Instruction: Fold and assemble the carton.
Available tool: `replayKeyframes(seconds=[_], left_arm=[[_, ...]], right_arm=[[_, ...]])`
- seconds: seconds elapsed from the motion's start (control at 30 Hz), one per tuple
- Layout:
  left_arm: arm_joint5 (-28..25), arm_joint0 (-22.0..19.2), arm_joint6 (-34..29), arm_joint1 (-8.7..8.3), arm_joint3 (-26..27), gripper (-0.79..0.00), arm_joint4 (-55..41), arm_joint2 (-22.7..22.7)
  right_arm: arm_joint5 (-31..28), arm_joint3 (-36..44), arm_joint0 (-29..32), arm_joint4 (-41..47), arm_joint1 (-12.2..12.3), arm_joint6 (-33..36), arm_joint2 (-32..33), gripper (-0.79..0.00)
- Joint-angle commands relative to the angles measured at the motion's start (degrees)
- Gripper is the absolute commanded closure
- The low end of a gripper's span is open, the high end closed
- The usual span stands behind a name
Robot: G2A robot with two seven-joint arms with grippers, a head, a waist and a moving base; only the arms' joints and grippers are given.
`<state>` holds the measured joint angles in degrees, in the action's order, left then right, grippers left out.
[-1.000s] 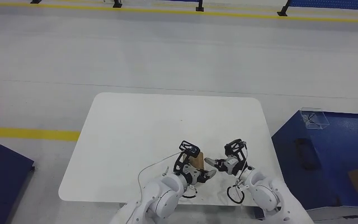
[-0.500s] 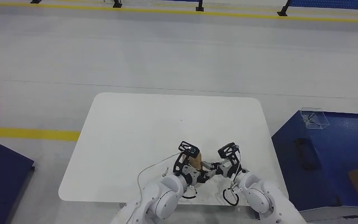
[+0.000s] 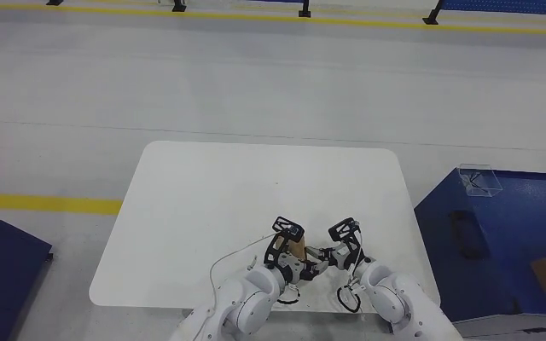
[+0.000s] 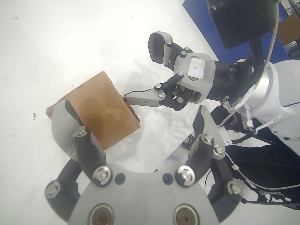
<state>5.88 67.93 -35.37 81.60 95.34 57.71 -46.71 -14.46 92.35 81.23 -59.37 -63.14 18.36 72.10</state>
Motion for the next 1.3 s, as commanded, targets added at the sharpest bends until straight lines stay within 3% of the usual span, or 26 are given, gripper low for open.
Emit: replayKeyframes(seconds=[0.0, 0.57, 1.27], left_arm=[[0.0, 0.0, -0.2, 0.06, -0.2, -0.785, 0.2, 0.1], [2.1, 1.1, 0.9, 0.47, 1.8, -0.785, 3.7, 0.9], [-1.2, 1.9, -1.0, 0.54, 0.8, -0.785, 2.4, -0.1]], right_arm=[[-0.1, -0.1, 0.0, 0.0, 0.0, 0.1, 0.0, -0.785], [-0.2, 1.1, 0.8, 1.3, -0.2, -0.6, 1.0, -0.785], [-1.2, 0.6, 0.1, 1.1, -0.6, 0.3, 0.0, -0.785]])
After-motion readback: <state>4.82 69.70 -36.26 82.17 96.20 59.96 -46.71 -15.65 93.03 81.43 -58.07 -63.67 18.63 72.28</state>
